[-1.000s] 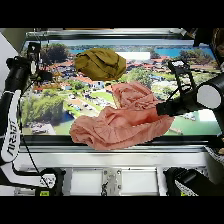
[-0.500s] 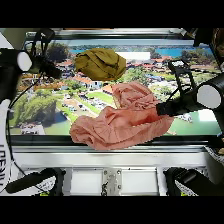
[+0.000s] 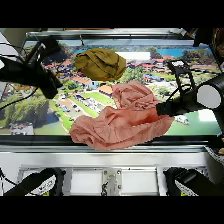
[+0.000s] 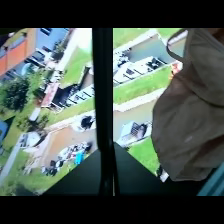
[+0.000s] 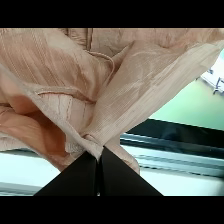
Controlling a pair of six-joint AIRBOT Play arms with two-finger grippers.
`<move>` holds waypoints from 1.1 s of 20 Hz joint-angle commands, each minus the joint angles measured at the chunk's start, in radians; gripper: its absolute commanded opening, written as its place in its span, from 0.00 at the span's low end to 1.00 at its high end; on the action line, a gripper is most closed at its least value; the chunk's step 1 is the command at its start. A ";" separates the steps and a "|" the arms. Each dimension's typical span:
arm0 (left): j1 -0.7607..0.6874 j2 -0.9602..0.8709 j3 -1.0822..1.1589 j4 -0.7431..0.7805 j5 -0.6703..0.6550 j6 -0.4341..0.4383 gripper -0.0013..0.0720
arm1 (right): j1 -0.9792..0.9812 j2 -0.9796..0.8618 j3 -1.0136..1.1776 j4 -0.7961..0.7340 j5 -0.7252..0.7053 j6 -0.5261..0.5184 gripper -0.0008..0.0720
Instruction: Fold the clothes and pants, and hang the long-sleeved shirts on hangers.
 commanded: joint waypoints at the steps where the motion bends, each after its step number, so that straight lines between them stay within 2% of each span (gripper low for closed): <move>1: 0.065 0.063 -0.129 -0.170 -0.126 0.203 0.02 | 0.001 0.000 0.000 0.000 0.000 0.000 0.03; 5: 0.158 0.217 -0.386 -0.235 -0.126 0.352 0.03 | 0.001 0.000 0.000 0.000 0.000 0.000 0.03; 8: 0.182 0.323 -0.523 -0.235 -0.126 0.369 0.03 | 0.001 0.000 0.000 0.000 0.000 0.000 0.03; 12: 0.122 0.389 -0.671 -0.235 -0.122 0.369 0.03 | 0.001 0.000 0.000 0.000 0.000 0.000 0.03; 16: 0.023 0.322 -0.732 -0.236 -0.066 0.369 0.03 | 0.001 0.000 0.000 0.000 0.000 0.000 0.03; 22: -0.127 0.114 -0.685 -0.244 0.051 0.369 0.03 | 0.000 0.000 0.000 0.000 0.000 0.000 0.03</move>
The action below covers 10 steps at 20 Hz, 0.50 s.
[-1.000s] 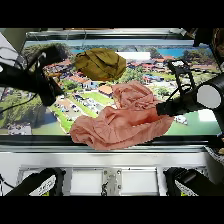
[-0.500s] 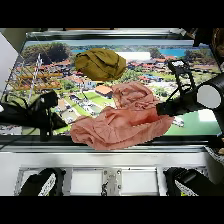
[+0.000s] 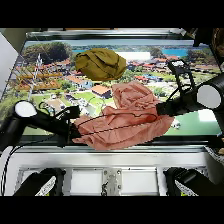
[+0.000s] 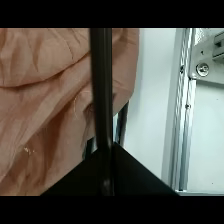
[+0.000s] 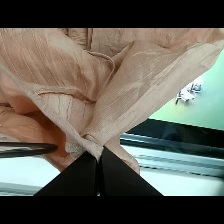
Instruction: Fold the clothes and pants, and hang the long-sleeved shirts on hangers.
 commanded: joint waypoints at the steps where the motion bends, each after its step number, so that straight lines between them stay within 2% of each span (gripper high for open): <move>1: -0.082 -0.117 0.026 -0.003 0.069 0.002 0.03 | 0.001 0.000 0.000 0.000 0.000 0.000 0.03; 3: -0.106 -0.168 0.051 -0.010 0.077 0.002 0.03 | 0.001 0.000 0.000 0.000 0.000 0.000 0.03; 7: -0.111 -0.247 0.085 -0.120 0.103 0.021 0.02 | 0.001 -0.002 0.000 0.001 -0.011 0.000 0.03; 10: -0.132 -0.280 0.084 -0.132 0.120 0.028 0.03 | 0.001 -0.004 0.016 0.000 -0.034 -0.093 0.03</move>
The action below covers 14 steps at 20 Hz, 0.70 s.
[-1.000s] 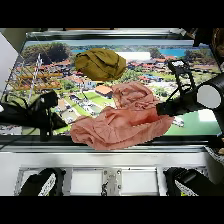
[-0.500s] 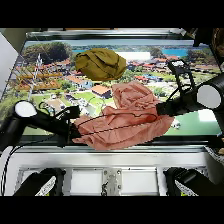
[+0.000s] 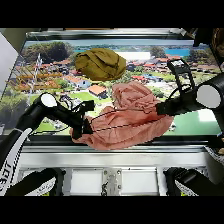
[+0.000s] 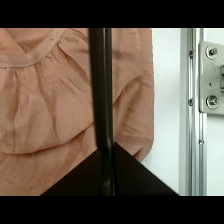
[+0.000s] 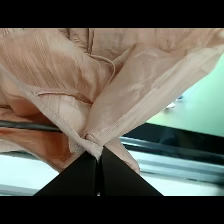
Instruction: Fold the clothes and pants, and hang the long-sleeved shirts on hangers.
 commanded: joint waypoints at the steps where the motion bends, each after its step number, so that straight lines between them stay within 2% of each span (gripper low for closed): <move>1: -0.029 -0.047 0.006 -0.039 0.031 0.010 0.02 | 0.001 -0.005 0.029 0.000 -0.017 -0.061 0.03; 8: -0.061 -0.093 0.007 -0.187 0.126 0.006 0.03 | 0.114 -0.023 0.100 0.011 -0.028 0.002 0.03; 14: -0.061 -0.090 0.007 -0.190 0.135 0.006 0.03 | 0.278 -0.053 0.102 0.012 -0.164 0.095 0.03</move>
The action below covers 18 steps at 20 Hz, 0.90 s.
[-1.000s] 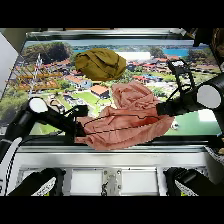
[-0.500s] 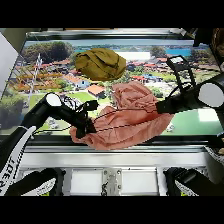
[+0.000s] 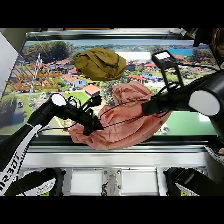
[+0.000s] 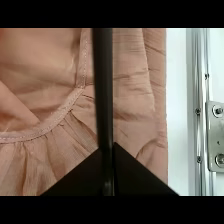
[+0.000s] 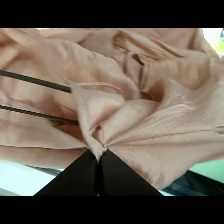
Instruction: Fold the clothes and pants, and hang the long-sleeved shirts on hangers.
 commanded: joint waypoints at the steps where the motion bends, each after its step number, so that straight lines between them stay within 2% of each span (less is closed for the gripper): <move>1: -0.001 -0.002 0.000 -0.015 0.010 -0.001 0.03 | 0.101 -0.025 0.004 0.002 -0.087 0.054 0.03; 9: -0.001 -0.002 0.001 -0.015 0.006 -0.018 0.03 | 0.158 -0.055 0.005 0.010 -0.187 0.094 0.03; 14: -0.001 -0.002 0.001 -0.015 0.007 -0.018 0.03 | 0.158 -0.078 0.006 0.122 -0.262 0.066 0.03; 18: -0.001 -0.002 0.000 -0.014 0.006 -0.018 0.03 | 0.157 -0.087 0.006 0.128 -0.262 0.060 0.04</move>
